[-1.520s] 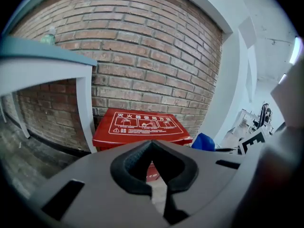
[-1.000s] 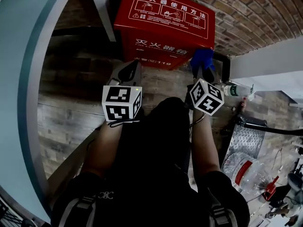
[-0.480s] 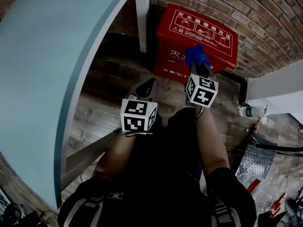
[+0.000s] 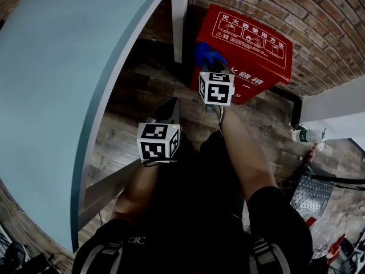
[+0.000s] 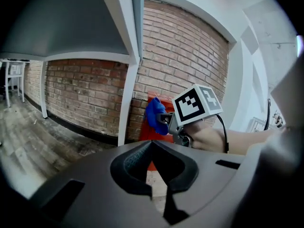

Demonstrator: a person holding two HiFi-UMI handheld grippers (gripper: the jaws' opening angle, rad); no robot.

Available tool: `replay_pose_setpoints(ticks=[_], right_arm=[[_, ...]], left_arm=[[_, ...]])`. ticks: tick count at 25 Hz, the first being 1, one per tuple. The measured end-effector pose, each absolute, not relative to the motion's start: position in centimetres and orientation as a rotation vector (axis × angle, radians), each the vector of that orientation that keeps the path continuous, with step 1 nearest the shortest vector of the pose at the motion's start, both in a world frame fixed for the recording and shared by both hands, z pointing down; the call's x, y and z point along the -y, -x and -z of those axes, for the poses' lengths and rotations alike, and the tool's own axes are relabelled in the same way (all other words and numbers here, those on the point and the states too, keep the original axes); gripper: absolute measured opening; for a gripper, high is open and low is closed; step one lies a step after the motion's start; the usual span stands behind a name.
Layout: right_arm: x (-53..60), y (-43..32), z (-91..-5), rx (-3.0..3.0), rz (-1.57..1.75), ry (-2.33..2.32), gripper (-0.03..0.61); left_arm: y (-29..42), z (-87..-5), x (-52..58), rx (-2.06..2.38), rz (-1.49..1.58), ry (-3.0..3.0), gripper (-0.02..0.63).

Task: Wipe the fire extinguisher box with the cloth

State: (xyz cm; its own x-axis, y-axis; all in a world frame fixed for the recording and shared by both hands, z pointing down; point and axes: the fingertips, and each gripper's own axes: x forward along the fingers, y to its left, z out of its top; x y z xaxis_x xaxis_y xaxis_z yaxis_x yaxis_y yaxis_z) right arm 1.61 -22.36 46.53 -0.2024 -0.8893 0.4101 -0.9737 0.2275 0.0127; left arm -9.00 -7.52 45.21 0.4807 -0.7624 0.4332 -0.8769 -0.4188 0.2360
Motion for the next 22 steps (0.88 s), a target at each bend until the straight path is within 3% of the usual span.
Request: replay_pose_setpoints(ticks=[11, 22], right_arm=[[21.9, -4.2, -49.5, 2.172, -0.46, -1.702, 0.06], [17.0, -18.1, -50.4, 2.039, -0.645, -1.95, 0.06]], left_arm=[[8.9, -47.4, 8.7, 1.325, -0.33, -2.276, 0.009], [5.0, -49.8, 8.7, 1.22, -0.353, -2.31, 0.009]])
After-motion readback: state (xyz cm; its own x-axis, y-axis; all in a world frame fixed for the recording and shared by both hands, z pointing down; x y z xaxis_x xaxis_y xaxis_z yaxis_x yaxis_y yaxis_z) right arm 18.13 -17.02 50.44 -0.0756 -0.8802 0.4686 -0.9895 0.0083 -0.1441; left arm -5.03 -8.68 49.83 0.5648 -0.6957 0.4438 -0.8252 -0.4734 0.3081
